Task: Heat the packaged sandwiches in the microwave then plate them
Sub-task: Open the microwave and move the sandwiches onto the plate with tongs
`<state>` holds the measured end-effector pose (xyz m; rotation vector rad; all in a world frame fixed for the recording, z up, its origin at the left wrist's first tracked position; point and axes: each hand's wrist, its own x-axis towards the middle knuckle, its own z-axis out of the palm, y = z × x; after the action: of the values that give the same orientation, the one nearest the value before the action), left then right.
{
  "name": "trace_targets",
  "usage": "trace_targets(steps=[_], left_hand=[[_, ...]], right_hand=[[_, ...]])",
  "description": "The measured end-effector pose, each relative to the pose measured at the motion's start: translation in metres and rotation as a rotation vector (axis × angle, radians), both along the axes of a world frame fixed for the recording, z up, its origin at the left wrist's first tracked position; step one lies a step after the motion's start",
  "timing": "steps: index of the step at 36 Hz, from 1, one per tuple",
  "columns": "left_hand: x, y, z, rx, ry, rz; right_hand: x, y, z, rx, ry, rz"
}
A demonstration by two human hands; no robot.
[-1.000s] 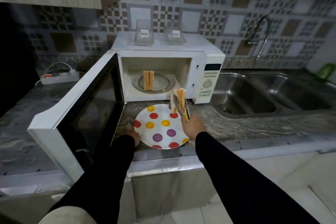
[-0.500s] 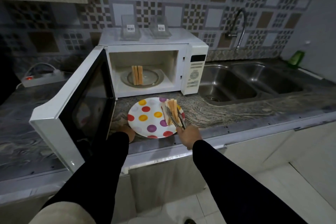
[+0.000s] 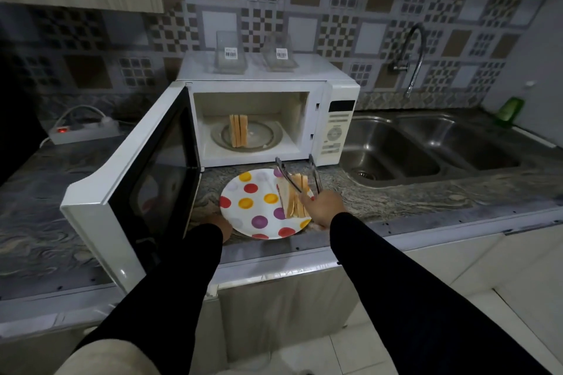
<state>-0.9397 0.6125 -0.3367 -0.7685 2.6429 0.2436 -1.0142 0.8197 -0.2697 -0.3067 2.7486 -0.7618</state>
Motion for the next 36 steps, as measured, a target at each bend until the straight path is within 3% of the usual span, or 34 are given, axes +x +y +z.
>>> trace_targets(steps=[4,7,9,14,25,36], left_hand=[[-0.010,-0.002,-0.001,0.048,0.119,0.083],[-0.015,-0.008,0.007,0.077,0.096,0.196],[-0.016,-0.014,0.008,0.080,0.047,0.158],[-0.033,-0.032,-0.001,0.069,0.168,0.223],[-0.064,-0.042,0.007,0.099,0.122,0.287],[-0.080,-0.047,0.009,0.062,0.024,0.234]], right_hand=[[-0.014,-0.011,0.019,-0.087,0.012,-0.001],[-0.024,-0.026,0.029,-0.192,-0.051,0.000],[-0.034,-0.040,0.031,-0.190,-0.059,0.022],[-0.056,-0.073,0.037,-0.191,-0.104,0.100],[-0.101,-0.139,0.035,-0.328,-0.273,0.122],[-0.143,-0.186,0.022,-0.280,-0.311,0.177]])
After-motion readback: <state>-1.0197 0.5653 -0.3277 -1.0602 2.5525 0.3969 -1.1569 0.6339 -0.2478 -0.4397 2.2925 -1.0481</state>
